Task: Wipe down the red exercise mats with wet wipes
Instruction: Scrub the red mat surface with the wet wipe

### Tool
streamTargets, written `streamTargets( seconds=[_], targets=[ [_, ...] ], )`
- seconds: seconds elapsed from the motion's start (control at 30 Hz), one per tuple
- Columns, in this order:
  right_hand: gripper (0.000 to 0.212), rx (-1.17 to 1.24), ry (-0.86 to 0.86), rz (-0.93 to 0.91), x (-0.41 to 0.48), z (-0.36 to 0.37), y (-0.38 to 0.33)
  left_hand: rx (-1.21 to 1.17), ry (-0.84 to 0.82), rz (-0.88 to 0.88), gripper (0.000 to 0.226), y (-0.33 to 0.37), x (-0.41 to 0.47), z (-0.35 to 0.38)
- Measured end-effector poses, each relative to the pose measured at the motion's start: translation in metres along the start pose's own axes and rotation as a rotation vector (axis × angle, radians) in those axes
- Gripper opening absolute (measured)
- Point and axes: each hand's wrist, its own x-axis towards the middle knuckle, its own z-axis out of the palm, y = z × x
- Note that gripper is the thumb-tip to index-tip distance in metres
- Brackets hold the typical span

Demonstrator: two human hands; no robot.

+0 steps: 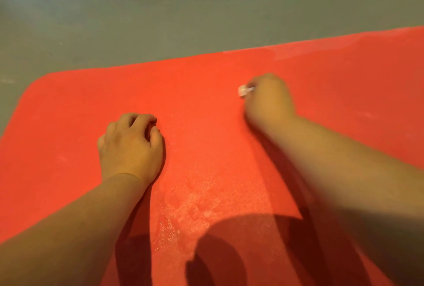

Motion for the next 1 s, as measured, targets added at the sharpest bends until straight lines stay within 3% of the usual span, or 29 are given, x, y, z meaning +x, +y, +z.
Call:
streamTargets(
  seconds=[0.13,0.23,0.3,0.43,0.47,0.53,0.7,0.8,0.87,1.0],
  targets=[
    [0.023,0.164,-0.109,-0.42,-0.059,0.033,-0.075,0.04,0.059,0.042,0.019,-0.002,0.002,0.003],
    [0.024,0.219,-0.154,-0.488,-0.05,0.026,-0.064,0.049,0.076,0.063,0.02,-0.003,0.007,0.004],
    [0.024,0.146,-0.126,-0.397,-0.023,0.015,-0.033,0.021,0.067,0.039,0.023,-0.005,0.013,0.006],
    [0.025,-0.045,0.064,0.131,0.033,-0.021,0.048,-0.003,0.076,0.033,0.02,-0.003,0.021,0.01],
    [0.027,-0.057,0.061,0.185,0.039,-0.021,0.05,0.003,0.079,0.036,0.018,-0.003,0.022,0.011],
    [0.026,-0.042,0.051,0.123,0.035,-0.006,0.027,0.0,0.06,0.029,0.021,-0.003,0.022,0.012],
    [0.026,0.169,-0.085,-0.295,-0.008,0.04,-0.073,0.002,-0.074,0.032,0.043,-0.006,0.027,0.014],
    [0.024,0.222,-0.178,-0.449,-0.011,0.042,-0.083,-0.044,-0.08,-0.004,0.043,-0.007,0.03,0.012],
    [0.024,0.176,-0.144,-0.376,0.01,0.032,-0.059,-0.063,-0.042,-0.054,0.042,-0.007,0.034,0.01],
    [0.024,-0.063,0.039,0.057,0.056,0.001,0.013,0.041,0.009,-0.084,0.041,-0.002,0.045,0.013]
  ],
)
